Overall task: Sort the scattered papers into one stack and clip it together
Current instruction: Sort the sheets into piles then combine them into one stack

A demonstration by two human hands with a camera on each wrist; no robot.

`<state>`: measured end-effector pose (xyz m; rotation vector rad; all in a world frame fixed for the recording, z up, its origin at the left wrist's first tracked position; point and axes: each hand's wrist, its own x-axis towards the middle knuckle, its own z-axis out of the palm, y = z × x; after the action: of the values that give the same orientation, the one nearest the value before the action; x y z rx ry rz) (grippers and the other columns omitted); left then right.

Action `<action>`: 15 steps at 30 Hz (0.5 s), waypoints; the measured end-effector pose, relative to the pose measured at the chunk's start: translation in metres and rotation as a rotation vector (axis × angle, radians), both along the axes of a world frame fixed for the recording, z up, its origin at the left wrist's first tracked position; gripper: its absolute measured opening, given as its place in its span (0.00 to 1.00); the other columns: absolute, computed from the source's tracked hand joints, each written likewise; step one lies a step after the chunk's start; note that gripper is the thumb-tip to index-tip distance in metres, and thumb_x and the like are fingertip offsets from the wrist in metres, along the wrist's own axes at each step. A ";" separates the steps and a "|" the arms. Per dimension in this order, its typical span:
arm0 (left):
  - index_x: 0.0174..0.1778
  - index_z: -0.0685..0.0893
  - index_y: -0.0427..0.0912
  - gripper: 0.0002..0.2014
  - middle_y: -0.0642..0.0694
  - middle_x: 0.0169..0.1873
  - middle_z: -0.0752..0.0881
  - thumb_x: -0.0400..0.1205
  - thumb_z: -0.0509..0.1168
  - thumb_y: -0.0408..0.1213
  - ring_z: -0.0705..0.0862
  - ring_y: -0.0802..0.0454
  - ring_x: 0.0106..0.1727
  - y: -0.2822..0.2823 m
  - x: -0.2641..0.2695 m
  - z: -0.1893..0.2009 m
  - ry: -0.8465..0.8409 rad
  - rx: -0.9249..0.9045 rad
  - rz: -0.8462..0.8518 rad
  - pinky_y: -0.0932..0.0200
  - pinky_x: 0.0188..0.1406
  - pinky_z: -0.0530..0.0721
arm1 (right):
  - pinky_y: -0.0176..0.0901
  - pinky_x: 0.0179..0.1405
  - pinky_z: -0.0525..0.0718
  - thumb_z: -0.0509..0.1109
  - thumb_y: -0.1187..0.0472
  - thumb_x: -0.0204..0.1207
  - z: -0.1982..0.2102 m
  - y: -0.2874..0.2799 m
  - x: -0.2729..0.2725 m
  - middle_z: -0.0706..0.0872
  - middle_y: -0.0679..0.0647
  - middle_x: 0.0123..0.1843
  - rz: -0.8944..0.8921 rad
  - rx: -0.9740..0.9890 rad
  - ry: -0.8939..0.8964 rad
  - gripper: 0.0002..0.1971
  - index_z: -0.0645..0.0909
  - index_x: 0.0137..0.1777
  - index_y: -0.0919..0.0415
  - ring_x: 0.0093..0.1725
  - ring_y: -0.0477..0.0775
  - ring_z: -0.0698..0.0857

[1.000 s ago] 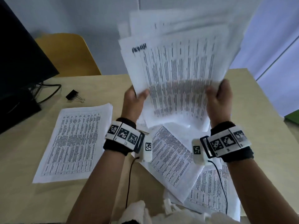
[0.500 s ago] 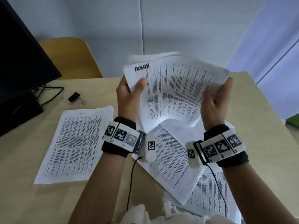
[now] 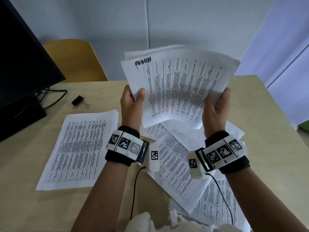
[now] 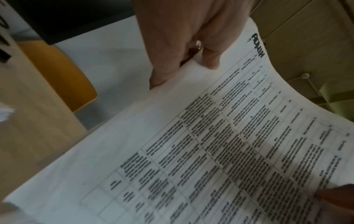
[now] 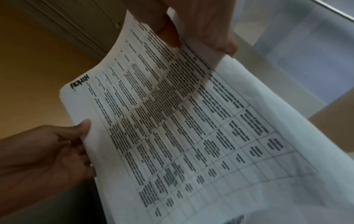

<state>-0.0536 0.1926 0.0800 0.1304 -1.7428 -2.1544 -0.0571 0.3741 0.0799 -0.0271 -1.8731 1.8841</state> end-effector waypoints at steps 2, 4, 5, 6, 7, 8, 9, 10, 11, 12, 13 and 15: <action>0.47 0.76 0.50 0.11 0.50 0.45 0.81 0.71 0.64 0.47 0.79 0.54 0.49 -0.004 -0.002 0.010 0.058 0.017 0.013 0.57 0.55 0.75 | 0.35 0.32 0.68 0.53 0.68 0.70 0.006 0.002 -0.006 0.68 0.46 0.35 -0.027 -0.013 0.064 0.09 0.64 0.40 0.51 0.33 0.43 0.67; 0.47 0.74 0.48 0.14 0.47 0.46 0.79 0.70 0.64 0.51 0.76 0.52 0.50 -0.009 -0.004 0.005 0.034 0.028 0.016 0.54 0.55 0.73 | 0.35 0.35 0.70 0.53 0.69 0.70 0.004 0.003 -0.006 0.69 0.45 0.37 -0.049 -0.004 0.067 0.11 0.63 0.42 0.50 0.35 0.41 0.69; 0.49 0.73 0.46 0.18 0.46 0.48 0.80 0.70 0.64 0.52 0.77 0.51 0.52 -0.010 -0.004 -0.002 -0.023 0.003 0.008 0.53 0.58 0.75 | 0.33 0.35 0.71 0.52 0.70 0.70 -0.001 0.003 -0.004 0.69 0.44 0.37 -0.047 0.015 0.027 0.11 0.64 0.43 0.51 0.35 0.38 0.70; 0.55 0.73 0.44 0.21 0.43 0.54 0.81 0.72 0.66 0.51 0.79 0.51 0.57 -0.010 -0.002 -0.012 -0.108 -0.033 -0.017 0.52 0.62 0.76 | 0.32 0.34 0.71 0.52 0.71 0.72 -0.009 0.002 -0.001 0.69 0.44 0.37 -0.042 0.047 -0.043 0.09 0.64 0.44 0.55 0.33 0.35 0.71; 0.63 0.71 0.42 0.23 0.42 0.61 0.81 0.75 0.66 0.47 0.79 0.49 0.63 -0.009 -0.001 -0.025 -0.197 -0.072 -0.055 0.52 0.66 0.76 | 0.33 0.32 0.72 0.51 0.72 0.74 -0.019 0.001 0.001 0.69 0.45 0.35 -0.034 0.086 -0.136 0.08 0.63 0.45 0.58 0.32 0.36 0.72; 0.68 0.70 0.40 0.23 0.41 0.66 0.80 0.79 0.65 0.41 0.78 0.49 0.67 -0.007 0.002 -0.037 -0.274 -0.115 -0.087 0.55 0.67 0.76 | 0.35 0.30 0.71 0.51 0.74 0.74 -0.030 0.000 0.002 0.69 0.46 0.34 -0.020 0.130 -0.230 0.08 0.62 0.47 0.61 0.31 0.40 0.72; 0.71 0.69 0.39 0.21 0.41 0.67 0.79 0.82 0.62 0.36 0.77 0.48 0.68 -0.005 0.005 -0.049 -0.336 -0.165 -0.098 0.59 0.64 0.76 | 0.36 0.28 0.71 0.51 0.76 0.74 -0.040 0.000 0.003 0.69 0.47 0.33 -0.004 0.173 -0.301 0.09 0.61 0.47 0.63 0.31 0.45 0.72; 0.71 0.69 0.37 0.20 0.41 0.67 0.79 0.83 0.60 0.33 0.78 0.46 0.68 -0.002 0.007 -0.058 -0.380 -0.216 -0.081 0.60 0.62 0.75 | 0.39 0.28 0.71 0.51 0.78 0.72 -0.047 -0.001 0.004 0.70 0.49 0.33 0.010 0.217 -0.341 0.11 0.60 0.48 0.63 0.31 0.50 0.72; 0.71 0.70 0.35 0.19 0.40 0.65 0.80 0.84 0.59 0.33 0.78 0.44 0.67 -0.001 0.010 -0.063 -0.404 -0.257 -0.050 0.59 0.62 0.75 | 0.41 0.28 0.71 0.50 0.79 0.71 -0.053 -0.002 0.004 0.71 0.51 0.34 0.024 0.259 -0.362 0.12 0.59 0.48 0.63 0.32 0.55 0.72; 0.70 0.71 0.34 0.18 0.40 0.63 0.81 0.84 0.59 0.32 0.79 0.44 0.65 0.000 0.012 -0.063 -0.414 -0.284 -0.024 0.57 0.62 0.76 | 0.43 0.29 0.71 0.51 0.80 0.70 -0.057 -0.002 0.004 0.73 0.54 0.35 0.040 0.297 -0.376 0.13 0.59 0.48 0.64 0.34 0.57 0.73; 0.69 0.73 0.34 0.17 0.41 0.60 0.82 0.84 0.58 0.32 0.80 0.45 0.62 -0.001 0.012 -0.061 -0.411 -0.309 0.001 0.57 0.61 0.77 | 0.45 0.30 0.72 0.52 0.80 0.70 -0.060 -0.003 0.004 0.75 0.59 0.39 0.057 0.344 -0.390 0.13 0.59 0.48 0.64 0.37 0.59 0.75; 0.66 0.75 0.34 0.15 0.44 0.56 0.82 0.84 0.58 0.31 0.79 0.51 0.57 -0.006 0.009 -0.055 -0.387 -0.358 0.027 0.62 0.56 0.77 | 0.51 0.40 0.79 0.58 0.77 0.71 -0.070 -0.002 0.004 0.77 0.64 0.47 0.116 0.456 -0.444 0.13 0.59 0.49 0.64 0.45 0.62 0.78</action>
<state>-0.0442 0.1867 0.0251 0.4990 -2.2943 -1.8483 -0.0529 0.3719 0.0103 -0.2051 -2.6215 1.5636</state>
